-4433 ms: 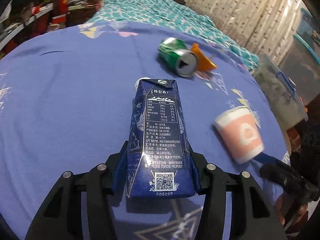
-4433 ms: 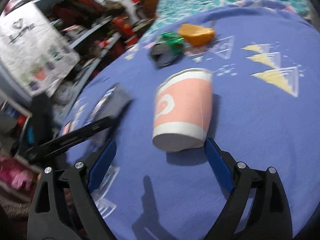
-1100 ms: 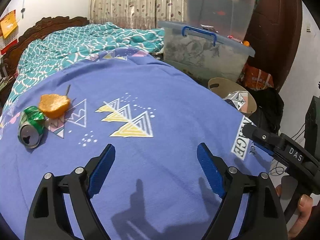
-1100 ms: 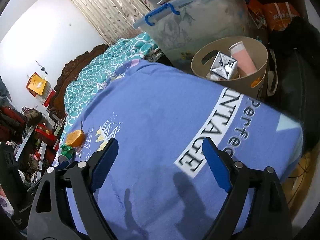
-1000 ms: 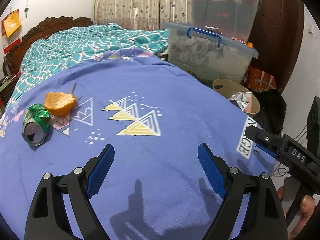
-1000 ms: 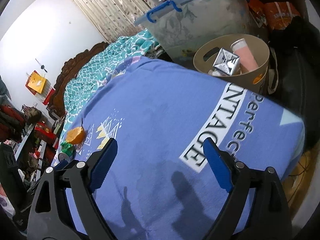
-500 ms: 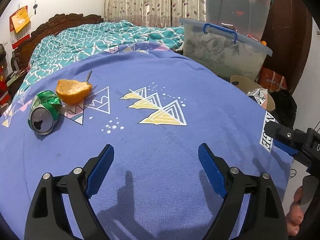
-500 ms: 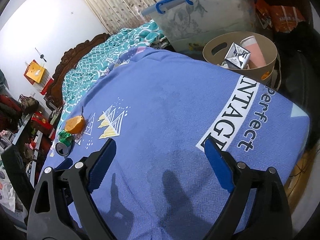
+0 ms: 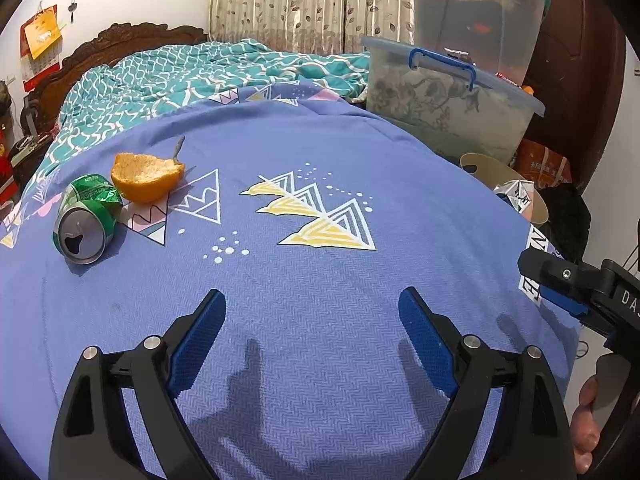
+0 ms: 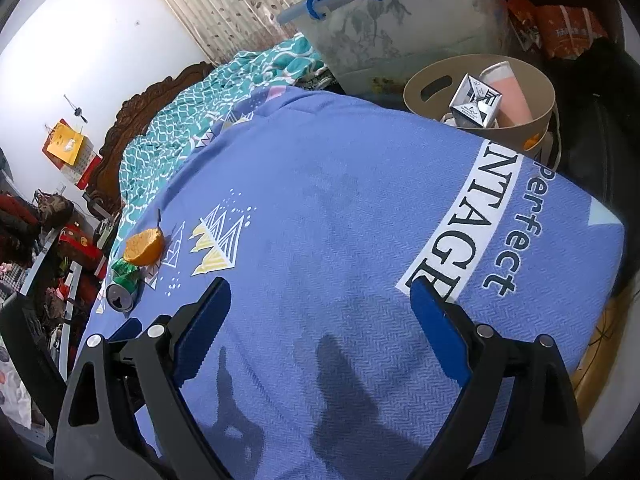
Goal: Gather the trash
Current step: 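Bring both tools back over the green can and orange peel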
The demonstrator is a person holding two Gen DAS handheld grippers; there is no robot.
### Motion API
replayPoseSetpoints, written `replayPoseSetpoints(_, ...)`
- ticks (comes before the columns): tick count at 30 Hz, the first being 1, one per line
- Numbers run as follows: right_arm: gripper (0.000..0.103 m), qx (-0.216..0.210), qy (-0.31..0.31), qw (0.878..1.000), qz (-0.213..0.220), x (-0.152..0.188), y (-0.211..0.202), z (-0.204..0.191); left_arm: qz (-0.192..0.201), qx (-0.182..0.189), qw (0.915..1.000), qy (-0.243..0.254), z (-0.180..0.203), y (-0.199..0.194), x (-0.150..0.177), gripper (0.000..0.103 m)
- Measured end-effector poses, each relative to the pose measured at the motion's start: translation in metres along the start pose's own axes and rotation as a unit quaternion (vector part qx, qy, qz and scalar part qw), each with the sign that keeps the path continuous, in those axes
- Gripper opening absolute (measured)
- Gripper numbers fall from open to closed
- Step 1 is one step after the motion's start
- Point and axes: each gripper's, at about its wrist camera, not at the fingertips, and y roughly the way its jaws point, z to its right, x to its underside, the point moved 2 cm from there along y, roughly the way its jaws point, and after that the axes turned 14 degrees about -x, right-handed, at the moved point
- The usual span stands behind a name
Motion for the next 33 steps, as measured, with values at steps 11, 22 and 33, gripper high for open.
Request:
replayPoseSetpoints(11, 0.091, 0.002, -0.014, 1.000, 0.010, -0.001, -0.003, -0.008, 0.003, 0.013, 0.9999, -0.009, -0.004, -0.003, 0.000, 0.089)
replayPoseSetpoints(22, 0.091, 0.005, -0.024, 1.000, 0.003, 0.002, 0.000, -0.013, 0.006, 0.018, 0.9996, -0.020, -0.011, -0.005, 0.000, 0.089)
replayPoseSetpoints(33, 0.091, -0.003, -0.041, 0.999, -0.012, 0.006, 0.012, -0.029, 0.002, -0.010, 0.9991, -0.041, -0.030, -0.003, -0.001, 0.089)
